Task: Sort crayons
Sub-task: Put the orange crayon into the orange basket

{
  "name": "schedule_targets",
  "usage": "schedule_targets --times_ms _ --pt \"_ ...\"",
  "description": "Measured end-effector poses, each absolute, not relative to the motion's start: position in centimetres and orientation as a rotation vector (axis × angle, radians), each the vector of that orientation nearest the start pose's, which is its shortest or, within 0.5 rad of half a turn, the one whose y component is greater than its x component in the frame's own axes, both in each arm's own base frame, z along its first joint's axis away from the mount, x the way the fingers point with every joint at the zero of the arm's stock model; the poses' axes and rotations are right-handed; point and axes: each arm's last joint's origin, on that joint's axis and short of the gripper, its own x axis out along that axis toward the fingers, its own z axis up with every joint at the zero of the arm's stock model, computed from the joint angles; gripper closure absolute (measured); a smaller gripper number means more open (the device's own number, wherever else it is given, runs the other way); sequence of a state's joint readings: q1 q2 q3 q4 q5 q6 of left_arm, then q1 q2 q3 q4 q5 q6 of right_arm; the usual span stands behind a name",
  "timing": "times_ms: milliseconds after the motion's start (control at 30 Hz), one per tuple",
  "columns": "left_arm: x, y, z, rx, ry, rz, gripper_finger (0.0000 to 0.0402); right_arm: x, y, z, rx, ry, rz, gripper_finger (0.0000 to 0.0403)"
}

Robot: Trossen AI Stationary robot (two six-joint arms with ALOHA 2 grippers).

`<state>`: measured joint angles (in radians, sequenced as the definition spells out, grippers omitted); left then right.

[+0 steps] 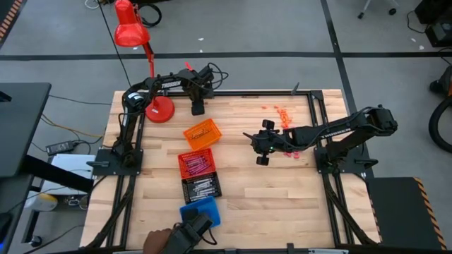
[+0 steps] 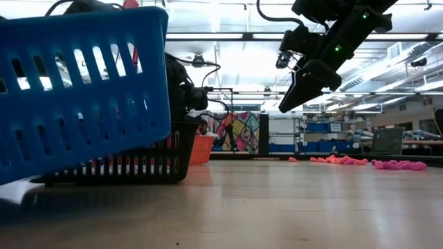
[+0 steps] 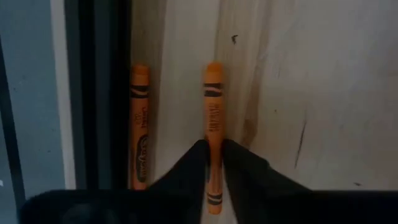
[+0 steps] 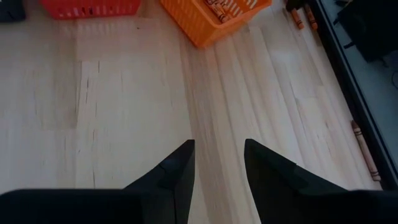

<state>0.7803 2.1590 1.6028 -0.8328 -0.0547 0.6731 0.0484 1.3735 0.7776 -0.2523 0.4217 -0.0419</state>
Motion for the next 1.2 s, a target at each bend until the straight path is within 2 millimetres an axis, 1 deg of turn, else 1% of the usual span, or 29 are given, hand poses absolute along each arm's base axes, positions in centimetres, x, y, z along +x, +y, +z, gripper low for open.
schedule_targets --times_ms 100,167,333,567,667,867,967,1100,1200 --pt "30.0 29.9 15.0 0.037 1.466 0.213 0.0379 26.7 0.1 20.4 -0.239 0.837 -0.334 0.0260" --pt "30.0 29.9 15.0 0.035 1.465 0.216 0.0388 26.7 0.1 20.4 -0.239 0.837 -0.333 0.0260" --pt "30.2 29.6 15.0 0.043 1.477 0.215 0.0373 26.7 0.1 20.4 -0.239 0.836 -0.333 0.0260" --pt "30.8 29.0 15.0 0.075 1.506 0.219 0.0375 26.8 0.1 20.4 -0.234 0.831 -0.334 0.0260" --pt "30.9 28.8 15.4 0.052 1.527 0.216 0.0374 26.8 0.1 20.4 -0.232 0.831 -0.333 0.0260" --pt "31.3 29.0 17.6 0.013 1.526 0.240 0.0374 26.8 0.2 20.4 -0.231 0.831 -0.329 0.0260" --pt "31.2 28.8 18.6 -0.033 1.550 0.249 0.0374 26.8 0.2 20.4 -0.232 0.831 -0.328 0.0260" --pt "31.3 27.2 19.9 -0.104 1.562 0.208 0.0374 26.8 0.2 20.4 -0.226 0.831 -0.331 0.0260" --pt "31.5 25.8 21.5 -0.107 1.556 0.203 0.0374 26.8 0.2 20.4 -0.221 0.829 -0.340 0.0260"
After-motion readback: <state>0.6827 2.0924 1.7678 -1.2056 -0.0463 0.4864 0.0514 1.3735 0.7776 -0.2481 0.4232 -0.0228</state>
